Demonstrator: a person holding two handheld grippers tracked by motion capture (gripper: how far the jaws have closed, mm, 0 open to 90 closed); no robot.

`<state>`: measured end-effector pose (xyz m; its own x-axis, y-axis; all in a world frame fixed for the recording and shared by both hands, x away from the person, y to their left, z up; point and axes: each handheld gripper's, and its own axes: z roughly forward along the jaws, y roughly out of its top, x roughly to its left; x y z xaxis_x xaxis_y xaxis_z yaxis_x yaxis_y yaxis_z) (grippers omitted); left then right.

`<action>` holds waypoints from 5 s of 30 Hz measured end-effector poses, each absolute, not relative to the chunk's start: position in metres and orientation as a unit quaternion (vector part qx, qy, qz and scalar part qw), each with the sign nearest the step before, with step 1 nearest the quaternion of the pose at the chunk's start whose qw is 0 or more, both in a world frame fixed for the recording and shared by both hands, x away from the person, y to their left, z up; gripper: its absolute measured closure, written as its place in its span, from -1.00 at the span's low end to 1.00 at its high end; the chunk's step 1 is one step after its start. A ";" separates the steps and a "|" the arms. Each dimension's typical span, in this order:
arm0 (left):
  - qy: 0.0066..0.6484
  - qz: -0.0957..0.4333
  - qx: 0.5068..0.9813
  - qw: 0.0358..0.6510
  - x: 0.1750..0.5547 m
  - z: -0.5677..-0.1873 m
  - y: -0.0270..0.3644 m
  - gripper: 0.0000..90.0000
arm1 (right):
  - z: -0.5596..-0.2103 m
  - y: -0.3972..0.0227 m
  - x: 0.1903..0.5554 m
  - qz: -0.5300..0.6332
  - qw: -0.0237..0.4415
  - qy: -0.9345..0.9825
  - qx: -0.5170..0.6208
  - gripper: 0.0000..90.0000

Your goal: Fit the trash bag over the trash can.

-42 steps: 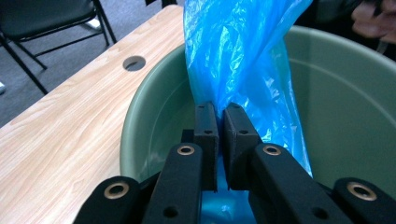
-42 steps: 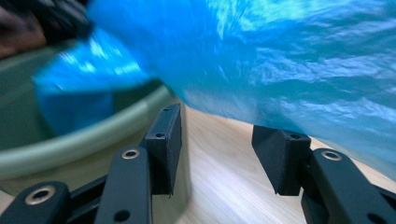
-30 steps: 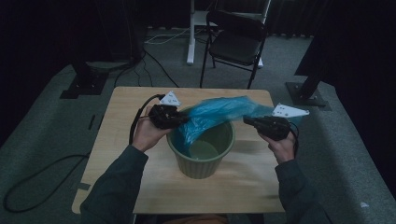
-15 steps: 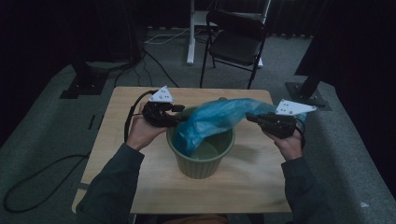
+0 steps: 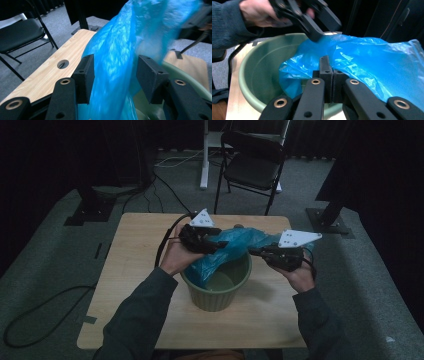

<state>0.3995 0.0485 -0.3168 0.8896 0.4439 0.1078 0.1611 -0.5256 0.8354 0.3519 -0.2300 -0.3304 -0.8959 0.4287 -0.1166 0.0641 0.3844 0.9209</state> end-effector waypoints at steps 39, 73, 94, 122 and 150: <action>0.176 0.181 0.881 0.399 0.350 -0.356 0.104 0.96 | -0.329 -0.229 0.379 0.484 0.159 0.830 0.226 0.59; 0.156 0.182 0.867 0.436 0.347 -0.337 0.079 0.98 | -0.331 -0.201 0.368 0.460 0.148 0.856 0.185 0.17; 0.181 0.197 0.851 0.452 0.337 -0.348 0.107 0.98 | -0.327 -0.177 0.385 0.463 0.120 0.860 0.179 0.46; 0.196 0.211 0.842 0.457 0.335 -0.349 0.119 0.97 | -0.338 -0.156 0.390 0.431 0.141 0.873 0.181 0.83; 0.260 0.243 0.811 0.465 0.327 -0.356 0.172 0.67 | -0.332 -0.214 0.368 0.429 0.162 0.860 0.223 0.92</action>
<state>0.3272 0.1724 -0.3562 0.7472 0.6470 0.1519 0.1959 -0.4328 0.8799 0.3678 -0.2136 -0.3324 -0.8482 0.5222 -0.0882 0.2438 0.5329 0.8103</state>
